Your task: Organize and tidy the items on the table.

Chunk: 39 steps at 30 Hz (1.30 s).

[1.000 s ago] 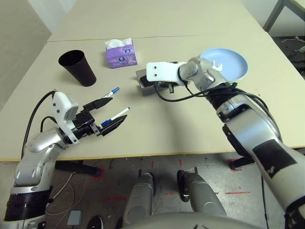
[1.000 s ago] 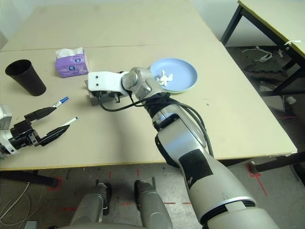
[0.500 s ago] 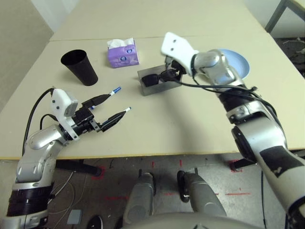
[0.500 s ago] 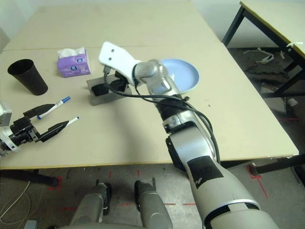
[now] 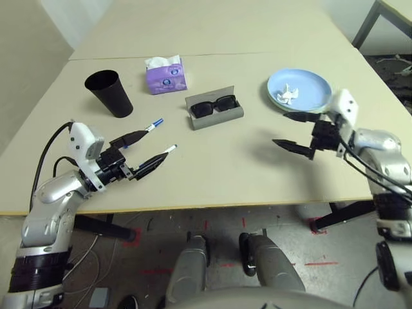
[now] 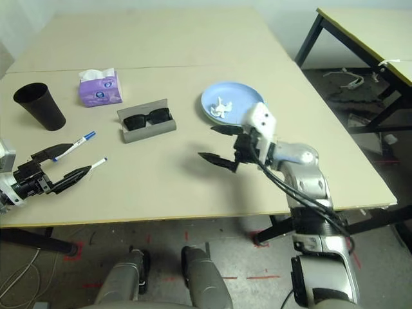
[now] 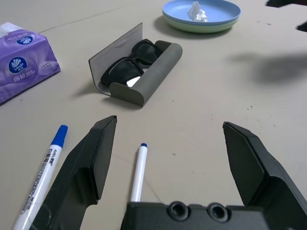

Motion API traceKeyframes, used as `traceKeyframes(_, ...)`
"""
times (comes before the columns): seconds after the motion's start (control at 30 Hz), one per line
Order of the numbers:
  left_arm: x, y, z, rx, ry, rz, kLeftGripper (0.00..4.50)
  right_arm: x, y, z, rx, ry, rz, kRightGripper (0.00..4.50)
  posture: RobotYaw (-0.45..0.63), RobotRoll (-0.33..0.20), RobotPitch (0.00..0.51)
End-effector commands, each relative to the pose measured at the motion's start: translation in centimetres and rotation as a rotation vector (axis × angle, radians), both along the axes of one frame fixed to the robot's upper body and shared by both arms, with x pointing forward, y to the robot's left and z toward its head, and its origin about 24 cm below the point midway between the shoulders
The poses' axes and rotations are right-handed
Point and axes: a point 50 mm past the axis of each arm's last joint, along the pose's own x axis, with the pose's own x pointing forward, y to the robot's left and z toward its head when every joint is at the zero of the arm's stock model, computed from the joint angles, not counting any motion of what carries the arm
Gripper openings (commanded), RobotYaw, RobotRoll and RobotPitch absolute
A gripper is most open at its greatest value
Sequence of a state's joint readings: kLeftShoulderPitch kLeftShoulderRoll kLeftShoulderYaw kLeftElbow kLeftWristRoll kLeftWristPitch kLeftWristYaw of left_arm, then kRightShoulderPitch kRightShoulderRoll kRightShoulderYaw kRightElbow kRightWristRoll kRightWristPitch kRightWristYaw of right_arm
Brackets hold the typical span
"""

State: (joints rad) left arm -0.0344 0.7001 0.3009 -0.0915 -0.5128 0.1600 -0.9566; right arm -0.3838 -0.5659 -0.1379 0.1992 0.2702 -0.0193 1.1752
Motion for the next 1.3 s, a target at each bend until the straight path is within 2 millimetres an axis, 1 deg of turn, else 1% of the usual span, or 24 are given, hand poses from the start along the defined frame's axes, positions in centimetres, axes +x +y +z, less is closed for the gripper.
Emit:
traceKeyframes(0.03,0.0,0.5,-0.1,0.017,0.009,0.015,4.5,-0.5,-0.8,-0.9,-0.012,-0.038,-0.009,4.48,-0.05,0.0,0.19)
traceKeyframes(0.2,0.7,1.1,-0.4,0.062,0.022,0.106,4.5,-0.7,-0.6,-1.6,-0.032,-0.063,0.028,4.48,-0.05,0.0,0.186)
traceKeyframes(0.3,1.8,1.2,-0.8,0.103,0.024,0.183,4.5,-0.8,-0.5,-2.4,-0.052,-0.046,0.041,4.48,-0.05,0.0,0.184)
traceKeyframes(0.37,2.5,1.1,-0.9,0.096,0.022,0.213,4.5,-0.8,-0.4,-2.4,-0.039,-0.046,0.037,4.48,-0.05,0.0,0.184)
traceKeyframes(0.4,3.2,1.1,-1.1,0.092,0.023,0.23,4.5,-0.7,-0.2,-2.4,-0.032,-0.047,0.033,4.48,-0.05,0.0,0.181)
traceKeyframes(0.5,5.0,0.9,-1.5,0.099,0.017,0.258,3.88,-0.6,-0.1,-2.3,-0.026,-0.051,0.025,4.5,-0.06,0.0,0.179)
traceKeyframes(0.53,6.0,0.6,-1.4,0.09,0.007,0.265,3.91,-0.6,-0.1,-2.3,-0.029,-0.056,0.023,4.5,-0.07,0.0,0.176)
traceKeyframes(0.6,7.7,-0.1,-1.1,0.063,-0.013,0.271,4.15,-0.6,-0.1,-2.1,-0.028,-0.065,0.009,4.5,-0.09,0.0,0.172)
traceKeyframes(0.63,8.4,-0.4,-0.9,0.054,-0.022,0.272,4.39,-0.6,-0.2,-2.0,-0.027,-0.068,0.001,4.5,-0.09,0.0,0.171)
traceKeyframes(0.67,8.9,-0.5,-0.8,0.051,-0.027,0.272,4.48,-0.6,-0.2,-1.9,-0.028,-0.07,-0.003,4.5,-0.11,0.0,0.169)
traceKeyframes(0.87,11.6,-1.3,-0.8,0.053,-0.03,0.297,4.48,-1.1,-0.6,-2.1,-0.039,-0.069,-0.037,4.5,-0.14,0.0,0.165)
traceKeyframes(0.9,11.9,-1.3,-0.8,0.042,-0.025,0.303,4.07,-1.2,-0.5,-2.2,-0.039,-0.069,-0.039,4.5,-0.14,0.0,0.166)
traceKeyframes(0.93,12.2,-1.4,-0.8,0.044,-0.029,0.312,3.91,-1.3,-0.4,-2.2,-0.036,-0.07,-0.042,4.5,-0.15,0.0,0.166)
traceKeyframes(1.03,12.8,-1.6,-0.9,0.038,-0.03,0.337,2.9,-1.5,-0.2,-2.3,-0.027,-0.071,-0.051,4.5,-0.16,0.0,0.166)
traceKeyframes(1.07,13.0,-1.7,-0.9,0.037,-0.031,0.341,2.64,-1.5,-0.2,-2.3,-0.027,-0.071,-0.053,4.5,-0.16,0.0,0.166)
traceKeyframes(1.13,13.2,-1.9,-1.0,0.034,-0.028,0.34,1.92,-1.5,-0.2,-2.2,-0.027,-0.075,-0.063,4.5,-0.16,0.0,0.166)
traceKeyframes(1.17,13.3,-1.9,-1.0,0.033,-0.028,0.342,1.65,-1.5,-0.2,-2.2,-0.027,-0.076,-0.065,4.5,-0.16,0.0,0.166)
traceKeyframes(1.3,14.0,-2.6,-1.0,0.02,-0.022,0.351,0.32,-1.6,-0.4,-2.1,-0.025,-0.082,-0.084,4.5,-0.17,0.0,0.164)
